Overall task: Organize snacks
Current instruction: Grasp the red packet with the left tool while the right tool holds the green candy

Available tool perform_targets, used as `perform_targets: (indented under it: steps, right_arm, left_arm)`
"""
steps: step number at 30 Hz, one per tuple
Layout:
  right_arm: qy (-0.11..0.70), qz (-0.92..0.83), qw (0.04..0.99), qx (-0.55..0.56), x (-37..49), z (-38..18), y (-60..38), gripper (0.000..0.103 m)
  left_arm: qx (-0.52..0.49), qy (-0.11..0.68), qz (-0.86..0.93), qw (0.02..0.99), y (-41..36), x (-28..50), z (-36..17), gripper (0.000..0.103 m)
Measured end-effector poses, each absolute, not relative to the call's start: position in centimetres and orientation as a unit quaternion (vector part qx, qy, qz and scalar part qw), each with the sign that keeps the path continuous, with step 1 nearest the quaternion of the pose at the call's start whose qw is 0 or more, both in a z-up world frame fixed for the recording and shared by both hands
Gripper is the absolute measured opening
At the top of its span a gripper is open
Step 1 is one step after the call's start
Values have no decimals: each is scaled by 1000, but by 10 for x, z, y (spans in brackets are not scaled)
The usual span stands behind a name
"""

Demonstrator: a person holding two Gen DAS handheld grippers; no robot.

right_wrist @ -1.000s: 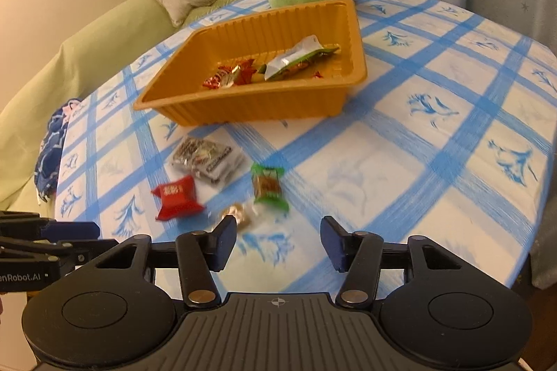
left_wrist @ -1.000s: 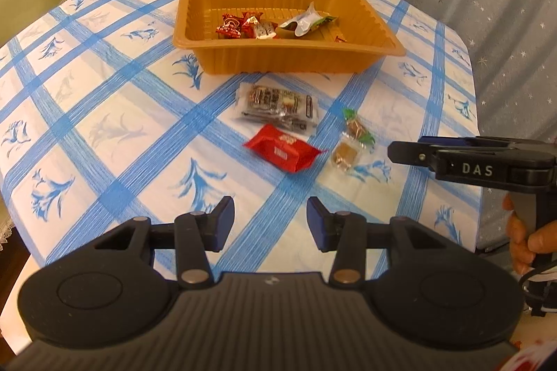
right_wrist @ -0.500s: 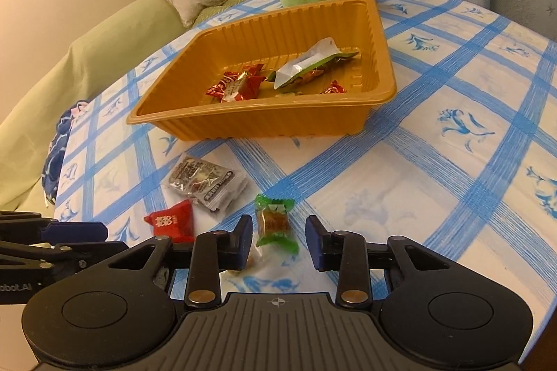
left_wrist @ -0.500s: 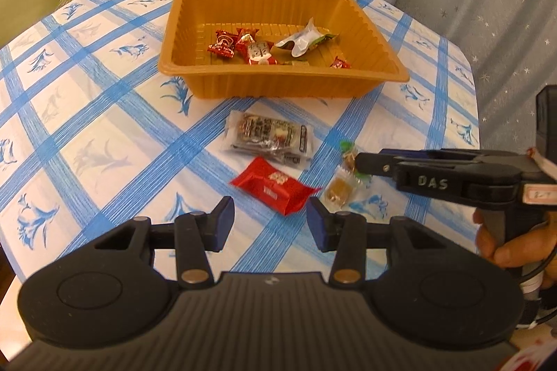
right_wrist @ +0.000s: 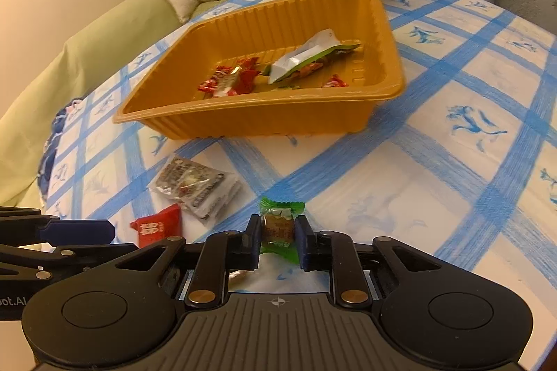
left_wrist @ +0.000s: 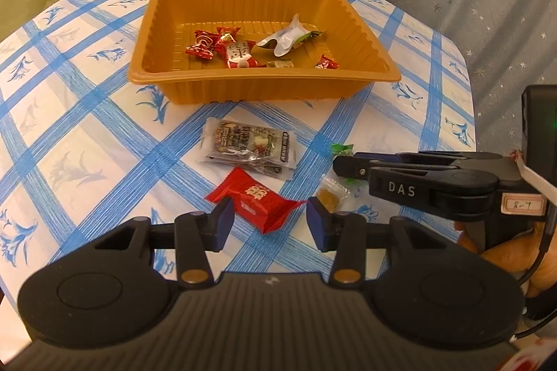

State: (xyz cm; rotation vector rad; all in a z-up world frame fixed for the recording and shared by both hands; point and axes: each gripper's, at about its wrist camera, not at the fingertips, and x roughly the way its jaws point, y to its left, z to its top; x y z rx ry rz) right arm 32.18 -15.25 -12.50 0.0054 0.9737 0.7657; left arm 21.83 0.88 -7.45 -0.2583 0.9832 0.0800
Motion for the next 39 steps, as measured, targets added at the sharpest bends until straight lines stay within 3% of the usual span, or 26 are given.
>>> perform_targets:
  steps: [22,29,39]
  right_arm:
    - [471,308,826,27,324,-122,-201,21]
    - [470,309,827,17,323,-122,-198,21]
    - [470,308,827,9,323,-122,-196,21]
  left_arm:
    - [-95,500,53,859,25,250,-106,41]
    - [-74,504,45,859,30,249,-110,27]
    - [-63,499,44,863,31,244,-110,24]
